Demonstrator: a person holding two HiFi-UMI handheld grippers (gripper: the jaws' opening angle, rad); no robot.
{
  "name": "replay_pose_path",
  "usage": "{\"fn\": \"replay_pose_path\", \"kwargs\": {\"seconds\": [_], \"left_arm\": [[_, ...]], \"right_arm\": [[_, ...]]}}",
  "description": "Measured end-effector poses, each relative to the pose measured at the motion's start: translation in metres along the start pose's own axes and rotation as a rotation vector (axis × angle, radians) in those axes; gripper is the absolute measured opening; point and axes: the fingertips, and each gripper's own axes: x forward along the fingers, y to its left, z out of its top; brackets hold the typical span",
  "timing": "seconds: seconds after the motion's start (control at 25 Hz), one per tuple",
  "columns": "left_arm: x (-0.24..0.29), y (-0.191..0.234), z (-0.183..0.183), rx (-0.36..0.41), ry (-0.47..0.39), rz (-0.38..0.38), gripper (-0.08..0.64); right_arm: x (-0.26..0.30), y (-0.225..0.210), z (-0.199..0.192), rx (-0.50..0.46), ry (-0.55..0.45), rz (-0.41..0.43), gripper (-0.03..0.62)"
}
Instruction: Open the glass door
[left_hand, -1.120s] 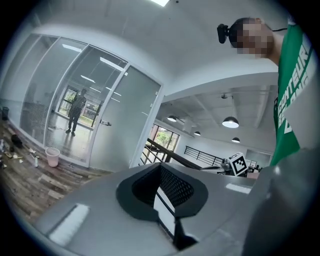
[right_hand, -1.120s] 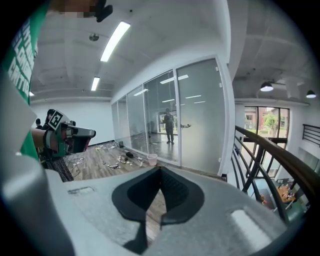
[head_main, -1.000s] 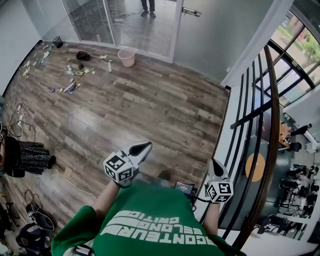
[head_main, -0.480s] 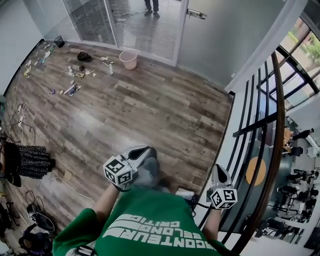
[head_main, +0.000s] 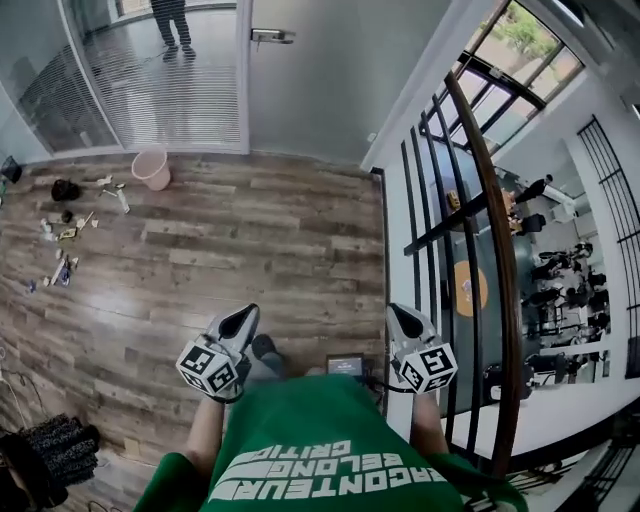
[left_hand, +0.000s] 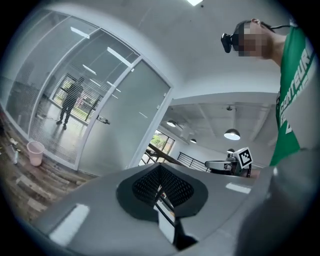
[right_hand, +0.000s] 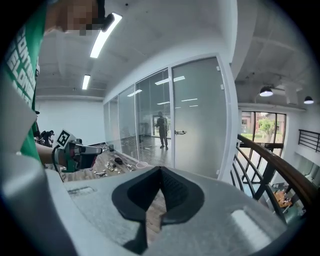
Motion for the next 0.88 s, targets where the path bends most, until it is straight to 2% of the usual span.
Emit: {"fn": "replay_pose_path", "kwargs": {"seconds": [0.16,0.44,0.56,0.68,0.88], "left_arm": [[0.015,0.027,0.024,-0.01,0.003,-0.017,0.017],[0.048,0.06,0.029,-0.042,0.035,-0.041,0.017],[0.079,0.056,0.03,-0.04,0.073,-0.101,0.017],[0.098,0.057,0.034,-0.002,0.107,-0.148,0.015],[0.131,0.064,0.047,0.012,0.139,-0.146,0.015]], "right_arm": [[0.03,-0.002,0.018,0.007,0.008,-0.017,-0.006],[0.051,-0.017,0.033,0.004,0.01,-0.057,-0.006],[0.048,-0.043,0.032,0.04,0.013,-0.111,-0.006],[0.066,-0.06,0.027,0.051,-0.007,-0.148,-0.006],[0.109,-0.087,0.028,0.091,-0.029,-0.111,-0.006]]}}
